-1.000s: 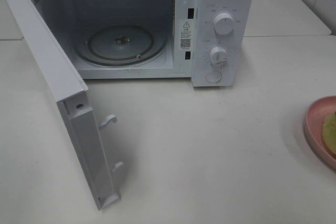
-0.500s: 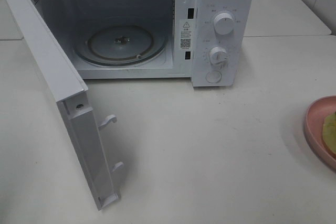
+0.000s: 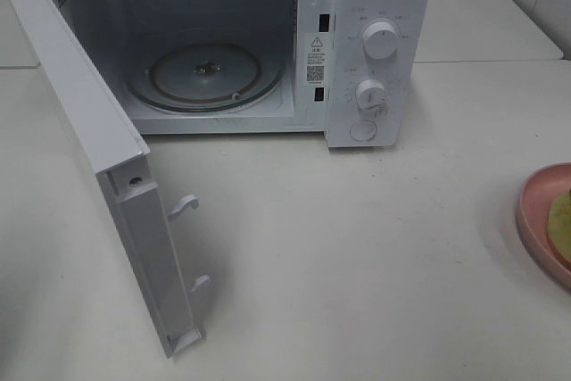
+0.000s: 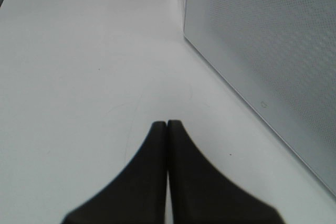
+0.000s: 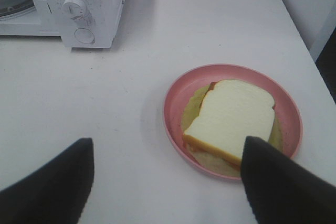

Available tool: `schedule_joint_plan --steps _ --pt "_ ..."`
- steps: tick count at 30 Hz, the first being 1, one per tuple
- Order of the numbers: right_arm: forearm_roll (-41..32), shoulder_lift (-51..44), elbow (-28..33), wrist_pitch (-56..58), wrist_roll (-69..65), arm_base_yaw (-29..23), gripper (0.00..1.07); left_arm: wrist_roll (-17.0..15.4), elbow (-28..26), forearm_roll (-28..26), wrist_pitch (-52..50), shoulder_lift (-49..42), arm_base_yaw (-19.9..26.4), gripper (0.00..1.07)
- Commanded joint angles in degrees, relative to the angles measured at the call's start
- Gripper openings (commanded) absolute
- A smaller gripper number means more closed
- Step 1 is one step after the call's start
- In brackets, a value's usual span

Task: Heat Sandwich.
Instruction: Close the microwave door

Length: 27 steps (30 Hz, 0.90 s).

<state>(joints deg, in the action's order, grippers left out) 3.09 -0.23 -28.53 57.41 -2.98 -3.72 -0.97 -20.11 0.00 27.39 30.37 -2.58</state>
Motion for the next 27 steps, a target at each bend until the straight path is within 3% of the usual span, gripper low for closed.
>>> schedule_joint_plan --steps 1,8,21,27 --pt "0.0 -1.6 0.0 -0.2 0.8 0.4 0.75 -0.1 2.6 -0.5 -10.3 2.6 -0.2 0.00" --pt "0.0 -1.6 0.0 -0.2 0.8 0.4 0.75 0.0 5.4 -0.4 -24.5 8.5 -0.2 0.00" --pt "0.0 -1.6 0.0 -0.2 0.8 0.4 0.75 -0.1 5.4 0.0 -51.3 28.9 -0.2 0.00" --pt "0.0 -1.6 0.0 -0.2 0.8 0.4 0.75 -0.4 5.4 5.6 -64.2 39.2 -0.2 0.00"
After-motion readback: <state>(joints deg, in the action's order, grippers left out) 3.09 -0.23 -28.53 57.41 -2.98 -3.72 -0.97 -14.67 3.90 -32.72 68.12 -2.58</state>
